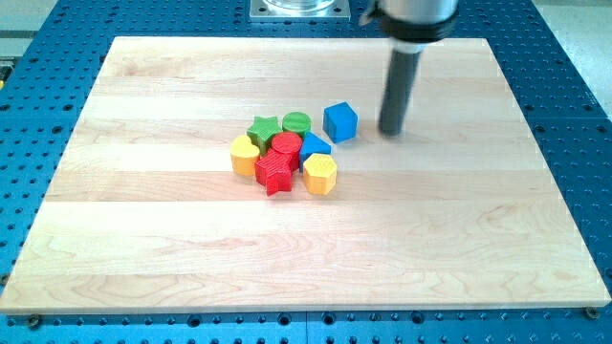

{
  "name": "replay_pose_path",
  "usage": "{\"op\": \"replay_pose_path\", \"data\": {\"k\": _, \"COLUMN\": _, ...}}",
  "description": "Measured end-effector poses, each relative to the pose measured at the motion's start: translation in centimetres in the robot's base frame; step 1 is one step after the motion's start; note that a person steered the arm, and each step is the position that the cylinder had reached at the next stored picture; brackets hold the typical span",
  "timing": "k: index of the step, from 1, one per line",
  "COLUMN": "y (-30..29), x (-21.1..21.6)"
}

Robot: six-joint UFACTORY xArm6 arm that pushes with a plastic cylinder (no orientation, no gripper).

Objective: Push the blue cube to the top of the blue triangle

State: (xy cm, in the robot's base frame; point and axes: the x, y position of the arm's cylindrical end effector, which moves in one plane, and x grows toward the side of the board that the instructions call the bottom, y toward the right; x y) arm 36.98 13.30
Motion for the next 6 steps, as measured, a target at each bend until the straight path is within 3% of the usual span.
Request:
{"op": "replay_pose_path", "data": {"k": 1, "y": -6.2, "x": 1.9}}
{"op": "replay_pose_path", "data": {"k": 2, "y": -8.1, "x": 3.6}}
{"op": "replay_pose_path", "data": {"k": 6, "y": -7.4, "x": 1.8}}
